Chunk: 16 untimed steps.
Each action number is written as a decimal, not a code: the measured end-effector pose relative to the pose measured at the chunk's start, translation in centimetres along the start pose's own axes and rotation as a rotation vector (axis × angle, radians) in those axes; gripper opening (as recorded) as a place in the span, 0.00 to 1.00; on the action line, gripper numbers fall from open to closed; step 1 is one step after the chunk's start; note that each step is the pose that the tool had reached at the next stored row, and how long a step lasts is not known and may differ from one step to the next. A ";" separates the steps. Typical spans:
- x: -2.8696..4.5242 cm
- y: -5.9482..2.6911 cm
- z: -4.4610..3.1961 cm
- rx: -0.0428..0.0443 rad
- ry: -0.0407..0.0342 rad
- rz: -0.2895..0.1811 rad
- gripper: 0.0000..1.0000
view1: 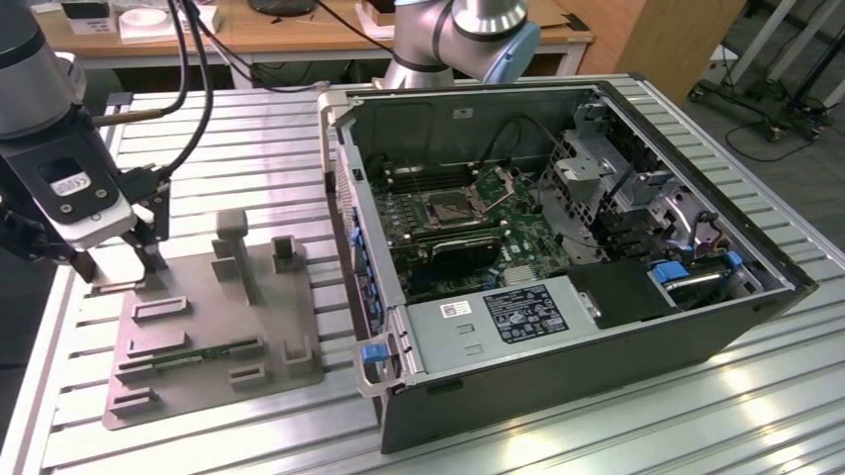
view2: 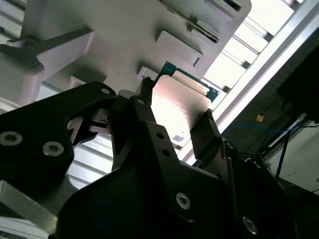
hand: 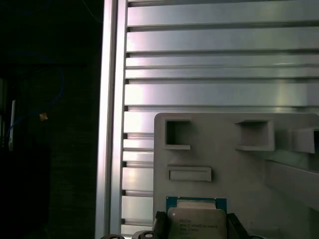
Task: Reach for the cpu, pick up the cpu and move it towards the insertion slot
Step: 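Pick up the cpu and move it towards the insertion slot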
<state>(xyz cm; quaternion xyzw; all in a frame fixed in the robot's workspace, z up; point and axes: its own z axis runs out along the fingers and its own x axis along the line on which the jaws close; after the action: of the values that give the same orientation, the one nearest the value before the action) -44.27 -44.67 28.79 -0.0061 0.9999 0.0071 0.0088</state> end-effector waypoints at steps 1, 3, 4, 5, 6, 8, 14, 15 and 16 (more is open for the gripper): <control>0.00 0.00 -0.10 0.0000 0.0001 0.000 0.55; -0.01 0.00 -0.29 0.0000 0.0000 0.000 0.55; -0.01 0.00 -0.38 0.0000 -0.0001 0.000 0.55; -0.01 0.00 -0.47 0.0000 0.0000 0.000 0.55; -0.01 0.00 -0.56 0.0000 -0.0001 0.000 0.55; -0.01 0.01 -0.74 0.0000 0.0000 0.000 0.55; -0.02 0.02 -1.30 0.0000 0.0000 0.000 0.55; -0.03 0.02 -1.40 0.0001 0.0000 0.000 0.55; -0.03 0.02 -1.49 0.0000 -0.0001 0.000 0.55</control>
<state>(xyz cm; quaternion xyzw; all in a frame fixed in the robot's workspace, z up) -44.27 -44.67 30.28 -0.0061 0.9999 0.0071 0.0089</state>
